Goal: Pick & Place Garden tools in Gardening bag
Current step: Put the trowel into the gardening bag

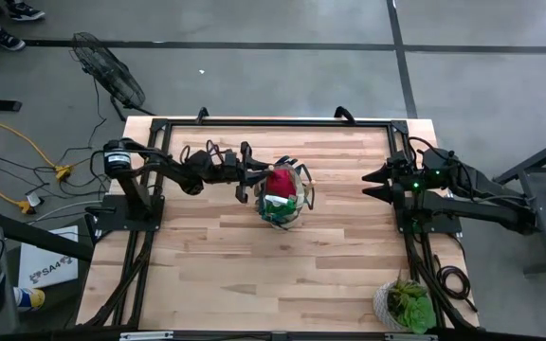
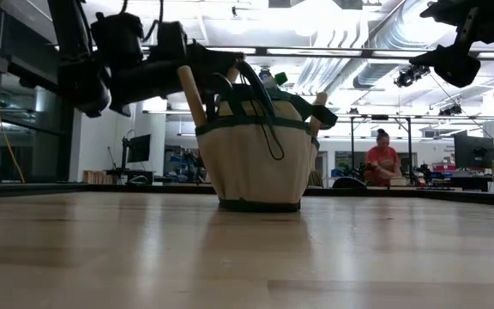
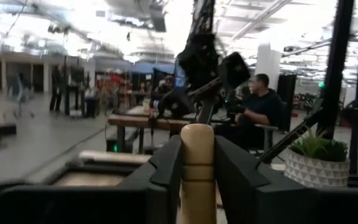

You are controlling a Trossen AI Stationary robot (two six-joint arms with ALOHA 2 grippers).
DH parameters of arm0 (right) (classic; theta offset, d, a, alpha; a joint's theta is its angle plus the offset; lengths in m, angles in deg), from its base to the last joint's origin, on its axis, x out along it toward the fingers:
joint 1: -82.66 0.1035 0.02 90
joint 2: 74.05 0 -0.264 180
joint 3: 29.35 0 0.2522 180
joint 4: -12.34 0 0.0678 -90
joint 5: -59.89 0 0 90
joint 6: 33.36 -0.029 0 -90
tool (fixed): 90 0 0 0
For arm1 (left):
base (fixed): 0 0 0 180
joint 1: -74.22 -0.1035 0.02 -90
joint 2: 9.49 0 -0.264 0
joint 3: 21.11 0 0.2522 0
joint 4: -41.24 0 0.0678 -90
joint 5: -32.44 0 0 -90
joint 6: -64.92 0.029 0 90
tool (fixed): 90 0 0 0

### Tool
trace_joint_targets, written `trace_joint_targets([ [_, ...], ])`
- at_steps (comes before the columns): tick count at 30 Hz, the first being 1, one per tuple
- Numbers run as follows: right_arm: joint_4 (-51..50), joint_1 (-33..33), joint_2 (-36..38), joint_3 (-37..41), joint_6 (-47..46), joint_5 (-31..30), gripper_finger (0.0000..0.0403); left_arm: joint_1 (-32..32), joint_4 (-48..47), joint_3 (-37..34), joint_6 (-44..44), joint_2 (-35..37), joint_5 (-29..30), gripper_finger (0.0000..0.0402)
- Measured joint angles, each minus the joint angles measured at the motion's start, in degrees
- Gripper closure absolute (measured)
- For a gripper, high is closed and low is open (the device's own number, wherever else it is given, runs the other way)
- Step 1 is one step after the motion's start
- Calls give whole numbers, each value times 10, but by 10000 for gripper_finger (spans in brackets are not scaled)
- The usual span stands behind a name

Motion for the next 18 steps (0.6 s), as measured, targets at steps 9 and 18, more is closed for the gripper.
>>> trace_joint_targets([
  [9,0,0,0,0,0,0,82,0,0,0,-36,-10,47,255],
  [18,0,0,0,0,0,0,82,0,0,0,-36,-10,29,251],
])
